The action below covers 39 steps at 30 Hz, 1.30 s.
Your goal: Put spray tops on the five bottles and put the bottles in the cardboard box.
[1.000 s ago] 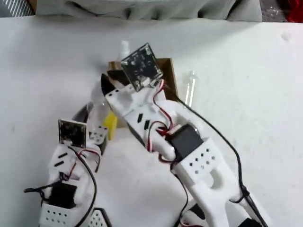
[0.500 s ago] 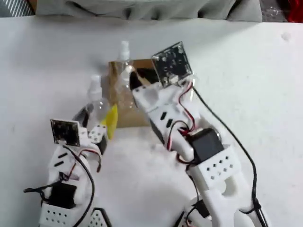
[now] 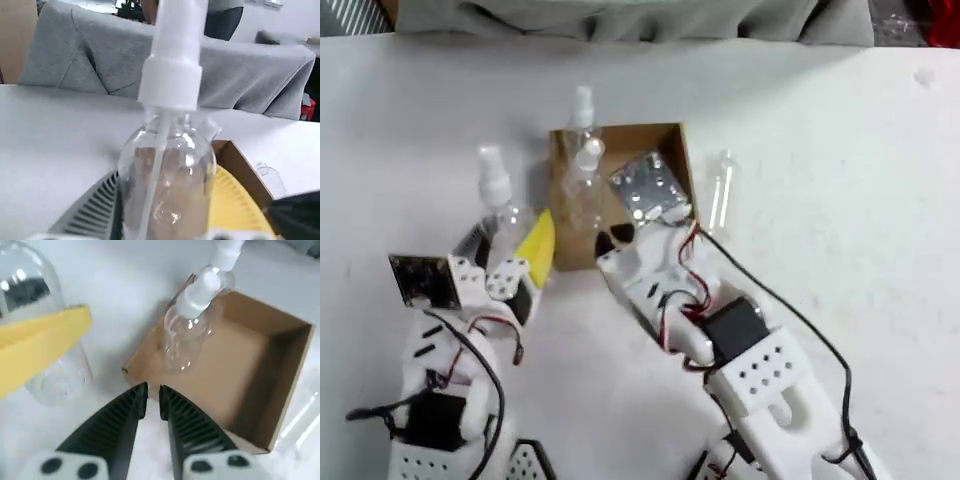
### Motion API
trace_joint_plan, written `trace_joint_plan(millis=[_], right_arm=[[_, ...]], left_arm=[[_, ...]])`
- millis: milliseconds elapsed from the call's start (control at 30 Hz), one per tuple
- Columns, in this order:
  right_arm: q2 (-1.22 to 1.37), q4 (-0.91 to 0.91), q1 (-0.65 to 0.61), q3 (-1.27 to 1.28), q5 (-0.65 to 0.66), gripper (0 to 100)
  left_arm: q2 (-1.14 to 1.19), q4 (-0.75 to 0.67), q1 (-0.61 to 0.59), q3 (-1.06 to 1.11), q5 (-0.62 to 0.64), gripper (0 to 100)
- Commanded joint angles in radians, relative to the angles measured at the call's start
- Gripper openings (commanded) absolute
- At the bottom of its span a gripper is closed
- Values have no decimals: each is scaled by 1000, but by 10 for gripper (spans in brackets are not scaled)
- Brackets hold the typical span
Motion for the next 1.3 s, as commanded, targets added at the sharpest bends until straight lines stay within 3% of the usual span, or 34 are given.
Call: trace_joint_plan(millis=[0, 167, 433, 600, 900, 1267], right_arm=[[-27, -15, -47, 3, -55, 15], [-27, -125, -171, 115, -63, 15], [-28, -447, -289, 275, -190, 15], [-28, -591, -355, 350, -203, 15], [-16, -866, -348, 465, -199, 15], [41, -878, -272, 463, -196, 15]], left_arm=[[180, -3, -38, -161, 15, 20], [306, -5, -42, -227, 15, 20], [311, 3, -38, -216, 15, 20], [311, 3, -38, -209, 15, 20], [309, 34, -35, -212, 14, 20], [252, 91, -10, -215, 8, 20]])
